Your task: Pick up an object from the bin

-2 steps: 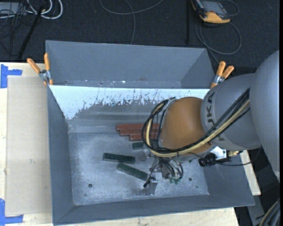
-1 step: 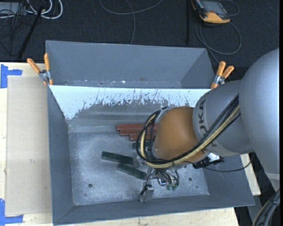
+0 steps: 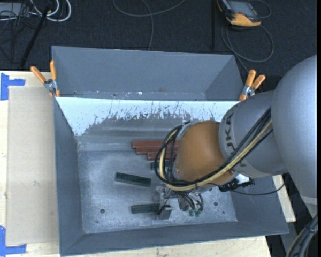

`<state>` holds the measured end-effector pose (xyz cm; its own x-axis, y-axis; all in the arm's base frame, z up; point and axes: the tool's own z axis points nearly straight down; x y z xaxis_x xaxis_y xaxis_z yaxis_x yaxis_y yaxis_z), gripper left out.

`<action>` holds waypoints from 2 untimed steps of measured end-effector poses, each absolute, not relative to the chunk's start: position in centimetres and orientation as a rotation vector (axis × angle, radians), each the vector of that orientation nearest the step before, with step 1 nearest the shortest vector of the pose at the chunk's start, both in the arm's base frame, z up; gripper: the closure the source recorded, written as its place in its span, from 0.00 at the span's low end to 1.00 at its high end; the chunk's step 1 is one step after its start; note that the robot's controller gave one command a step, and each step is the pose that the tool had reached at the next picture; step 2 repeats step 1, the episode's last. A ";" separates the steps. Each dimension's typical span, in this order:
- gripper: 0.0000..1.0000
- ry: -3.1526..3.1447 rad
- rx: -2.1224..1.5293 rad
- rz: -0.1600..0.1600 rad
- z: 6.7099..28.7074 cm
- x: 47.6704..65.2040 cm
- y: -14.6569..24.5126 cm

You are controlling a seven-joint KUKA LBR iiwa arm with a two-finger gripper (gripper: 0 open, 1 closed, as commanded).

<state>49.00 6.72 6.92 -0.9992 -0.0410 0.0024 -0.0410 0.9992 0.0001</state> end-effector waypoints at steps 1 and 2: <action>1.00 -3.149 0.072 -0.001 23.7 49.1 5.8; 1.00 -3.149 0.072 -0.001 23.7 49.1 5.8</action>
Offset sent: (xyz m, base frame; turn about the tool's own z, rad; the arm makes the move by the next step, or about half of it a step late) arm -0.0004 -0.0096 0.1643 -0.0066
